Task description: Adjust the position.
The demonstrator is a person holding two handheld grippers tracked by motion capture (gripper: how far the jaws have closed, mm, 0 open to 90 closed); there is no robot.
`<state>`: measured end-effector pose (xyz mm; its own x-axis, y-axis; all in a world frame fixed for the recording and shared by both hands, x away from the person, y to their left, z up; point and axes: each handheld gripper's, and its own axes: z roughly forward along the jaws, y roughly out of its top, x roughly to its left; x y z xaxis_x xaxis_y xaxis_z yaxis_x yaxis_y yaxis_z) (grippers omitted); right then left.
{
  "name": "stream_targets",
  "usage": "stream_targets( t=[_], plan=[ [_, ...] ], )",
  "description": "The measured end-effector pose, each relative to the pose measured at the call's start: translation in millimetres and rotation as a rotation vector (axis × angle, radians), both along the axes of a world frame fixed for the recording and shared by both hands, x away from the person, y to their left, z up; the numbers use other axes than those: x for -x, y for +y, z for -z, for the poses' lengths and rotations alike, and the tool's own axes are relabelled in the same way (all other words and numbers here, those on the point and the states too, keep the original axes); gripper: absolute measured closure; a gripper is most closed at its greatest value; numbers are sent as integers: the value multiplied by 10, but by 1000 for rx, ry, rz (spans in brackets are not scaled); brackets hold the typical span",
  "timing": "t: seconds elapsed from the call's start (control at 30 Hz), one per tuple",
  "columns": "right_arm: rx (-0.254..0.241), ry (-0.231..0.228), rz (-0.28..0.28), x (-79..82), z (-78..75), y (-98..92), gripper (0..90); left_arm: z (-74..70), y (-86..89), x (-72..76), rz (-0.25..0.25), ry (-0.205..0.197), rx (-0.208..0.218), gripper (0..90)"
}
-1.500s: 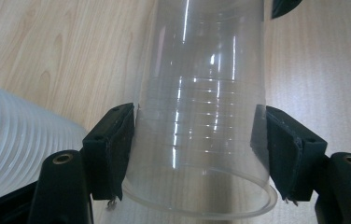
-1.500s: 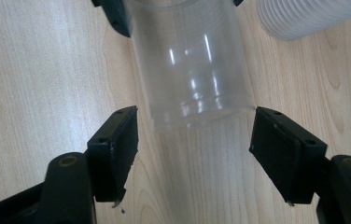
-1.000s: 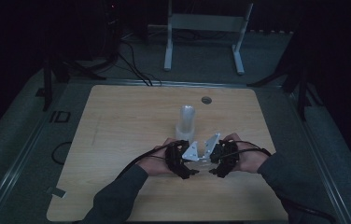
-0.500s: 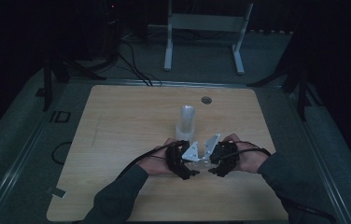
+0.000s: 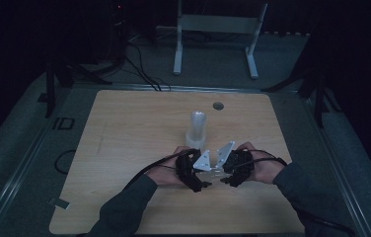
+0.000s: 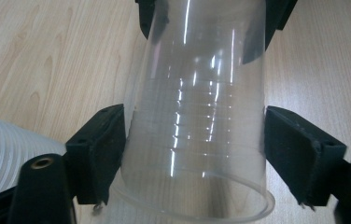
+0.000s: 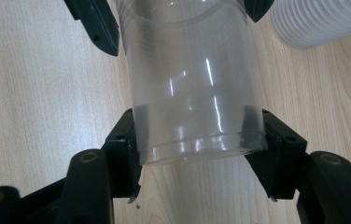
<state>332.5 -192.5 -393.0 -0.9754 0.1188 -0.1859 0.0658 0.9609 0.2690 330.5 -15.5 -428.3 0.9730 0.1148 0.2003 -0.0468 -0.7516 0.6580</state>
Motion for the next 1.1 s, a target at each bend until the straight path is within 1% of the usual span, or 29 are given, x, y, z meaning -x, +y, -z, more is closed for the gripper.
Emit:
stream_targets(
  t=[0.1,0.2,0.33,0.43,0.6,0.67,0.7,0.73,0.8,0.93,1.1],
  plan=[
    [-5,0,2,-1,12,-6,418,-4,-3,-1,-7,3,10,206],
    [-21,-1,15,-7,29,-21,417,-13,-1,-6,-16,0,16,186],
    [-32,1,37,-17,43,-49,417,-38,9,-13,-31,-5,41,182],
    [-39,4,57,-21,58,-73,417,-57,17,-18,-32,-9,51,182],
    [-50,1,89,-35,92,-121,417,-61,11,-15,-40,-21,59,182],
    [-49,1,93,-37,97,-129,417,-65,11,-17,-42,-21,62,182],
    [-50,1,102,-41,104,-140,417,-74,14,-20,-51,-31,68,182],
    [-47,-5,125,-48,122,-160,417,-77,15,-23,-57,-35,68,182],
    [-45,-5,147,-57,136,-181,417,-84,26,-37,-66,-42,74,183],
    [-51,-10,201,-68,170,-238,418,-86,54,-56,-85,-43,92,194],
    [-61,-12,247,-86,216,-300,418,-74,62,-63,-94,-43,93,198]
  ],
)
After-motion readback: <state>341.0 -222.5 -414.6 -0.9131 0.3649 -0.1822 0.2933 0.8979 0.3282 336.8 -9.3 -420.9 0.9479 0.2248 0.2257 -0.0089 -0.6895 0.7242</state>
